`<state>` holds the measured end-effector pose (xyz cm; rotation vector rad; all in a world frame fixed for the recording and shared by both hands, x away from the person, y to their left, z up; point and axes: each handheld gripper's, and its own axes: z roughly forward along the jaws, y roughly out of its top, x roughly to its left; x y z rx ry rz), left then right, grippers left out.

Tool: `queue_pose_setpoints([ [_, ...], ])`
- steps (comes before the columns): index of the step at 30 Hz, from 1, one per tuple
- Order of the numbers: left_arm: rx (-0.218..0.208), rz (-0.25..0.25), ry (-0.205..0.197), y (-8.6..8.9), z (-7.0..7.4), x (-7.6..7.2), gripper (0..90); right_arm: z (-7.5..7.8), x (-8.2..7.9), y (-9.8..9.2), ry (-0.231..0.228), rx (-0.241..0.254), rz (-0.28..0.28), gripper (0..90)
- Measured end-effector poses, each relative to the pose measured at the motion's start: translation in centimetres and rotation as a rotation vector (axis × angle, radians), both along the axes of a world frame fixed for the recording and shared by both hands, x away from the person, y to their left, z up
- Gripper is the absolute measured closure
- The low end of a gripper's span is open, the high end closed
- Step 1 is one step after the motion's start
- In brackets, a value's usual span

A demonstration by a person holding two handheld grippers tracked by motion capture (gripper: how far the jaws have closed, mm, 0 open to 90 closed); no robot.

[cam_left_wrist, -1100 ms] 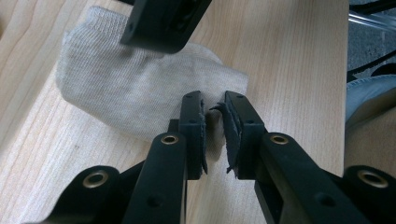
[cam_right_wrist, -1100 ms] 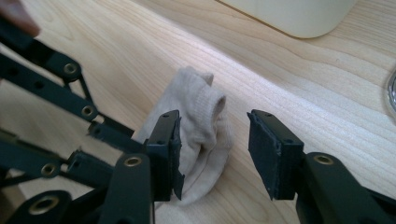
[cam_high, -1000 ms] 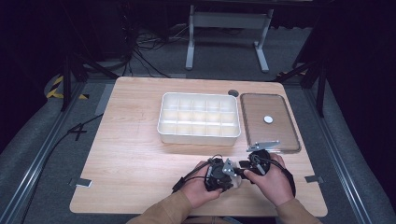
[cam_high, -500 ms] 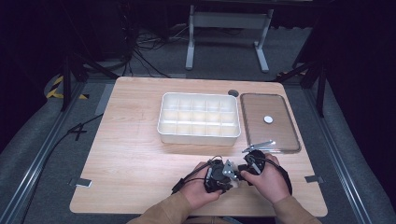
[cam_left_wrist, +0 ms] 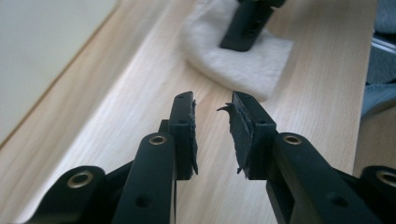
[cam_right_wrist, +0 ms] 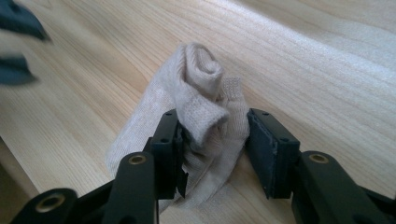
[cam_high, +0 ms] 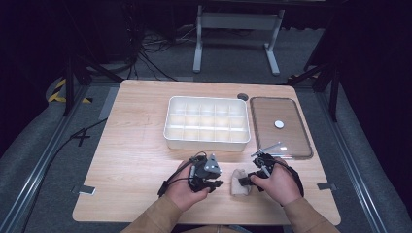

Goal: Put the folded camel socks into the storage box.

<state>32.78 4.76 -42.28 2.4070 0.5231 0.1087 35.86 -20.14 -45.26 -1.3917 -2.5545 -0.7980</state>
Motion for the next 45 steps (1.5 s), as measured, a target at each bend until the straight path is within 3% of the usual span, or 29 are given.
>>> queue_pose_setpoints([
  [8, -0.005, 0.068, -0.01, 2.2, 0.2, 0.1, 70.3, 0.0, 0.3, 0.4, 0.018, -0.015, 0.02, 57.8],
  [15, -0.005, 0.094, -0.016, 2.8, 0.2, -0.2, 69.8, 0.2, 1.0, 1.0, 0.073, -0.046, 0.048, 62.3],
  [24, -0.01, 0.12, -0.016, 3.7, 0.2, -0.3, 69.3, 0.0, 1.5, 0.8, 0.12, 0.0, 0.068, 70.9],
  [33, -0.03, 0.149, -0.024, 4.9, 0.6, 0.1, 68.1, 0.3, 1.3, 1.0, 0.079, 0.006, 0.122, 75.0],
  [42, -0.073, 0.231, -0.032, 8.0, 0.9, 0.8, 66.8, 1.2, 0.3, 0.2, -0.057, 0.053, 0.157, 75.3],
  [45, -0.08, 0.256, -0.038, 9.0, 1.1, 0.9, 66.0, 2.2, 0.2, -0.2, -0.127, 0.066, 0.151, 75.2],
])
